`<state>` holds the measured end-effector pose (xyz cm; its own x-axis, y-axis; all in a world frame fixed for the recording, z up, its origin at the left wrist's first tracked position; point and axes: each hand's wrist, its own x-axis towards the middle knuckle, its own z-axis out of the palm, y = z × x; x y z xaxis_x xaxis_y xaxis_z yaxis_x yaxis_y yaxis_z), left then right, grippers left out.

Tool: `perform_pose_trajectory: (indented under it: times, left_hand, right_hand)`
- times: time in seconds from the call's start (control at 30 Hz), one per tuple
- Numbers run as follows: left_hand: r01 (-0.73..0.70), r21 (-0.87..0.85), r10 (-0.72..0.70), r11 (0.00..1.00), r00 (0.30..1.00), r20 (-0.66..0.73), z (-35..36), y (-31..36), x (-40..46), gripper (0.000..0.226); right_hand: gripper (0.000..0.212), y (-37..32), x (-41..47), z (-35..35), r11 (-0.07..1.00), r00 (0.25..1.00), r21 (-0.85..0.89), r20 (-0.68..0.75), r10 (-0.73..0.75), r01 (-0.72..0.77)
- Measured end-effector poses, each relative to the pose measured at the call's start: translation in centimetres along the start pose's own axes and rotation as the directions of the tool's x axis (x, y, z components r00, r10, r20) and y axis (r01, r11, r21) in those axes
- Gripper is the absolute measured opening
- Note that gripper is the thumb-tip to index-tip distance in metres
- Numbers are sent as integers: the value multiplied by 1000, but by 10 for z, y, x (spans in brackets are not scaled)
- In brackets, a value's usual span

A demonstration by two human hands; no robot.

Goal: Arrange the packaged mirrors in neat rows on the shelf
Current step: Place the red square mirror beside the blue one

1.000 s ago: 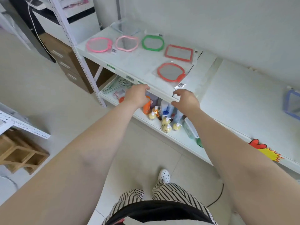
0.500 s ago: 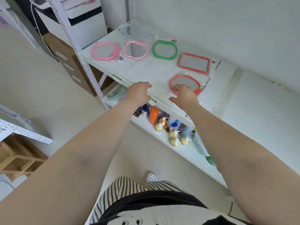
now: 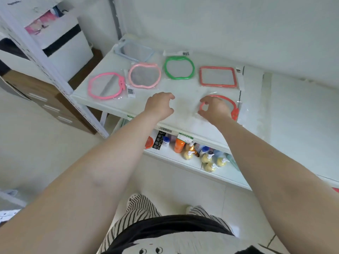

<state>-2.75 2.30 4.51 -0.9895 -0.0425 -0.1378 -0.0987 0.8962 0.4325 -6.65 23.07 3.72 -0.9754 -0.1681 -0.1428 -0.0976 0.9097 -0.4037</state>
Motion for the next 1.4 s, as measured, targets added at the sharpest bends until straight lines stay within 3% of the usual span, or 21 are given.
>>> perform_pose_trajectory:
  times: [0.23,0.5,0.83,1.0,1.17,1.27,1.4]
  left_hand:
    - [-139,-7,139,990,987,86,-20,-22,49,53]
    - [-247,10,244,969,962,125,-4,22,107,53]
    - [-91,-113,101,989,992,82,33,65,175,32]
    - [53,-252,-18,966,990,137,65,77,199,31]
    - [136,-461,-63,877,983,170,87,86,215,32]
    - [279,-609,-164,742,957,239,94,89,220,39]
    - [411,-736,-211,537,911,355,96,92,217,36]
  right_hand:
    - [43,-11,3,-7,964,955,80,-139,262,-253]
    - [45,31,30,-35,930,915,71,-166,368,-361]
    - [46,91,108,-46,891,878,194,-183,443,-410]
    - [59,117,142,-34,824,831,306,-151,536,-476]
    - [52,118,169,-15,752,794,403,-95,601,-521]
    - [40,116,177,-7,705,754,457,-106,649,-542]
    - [31,113,177,-9,559,694,647,-63,717,-519]
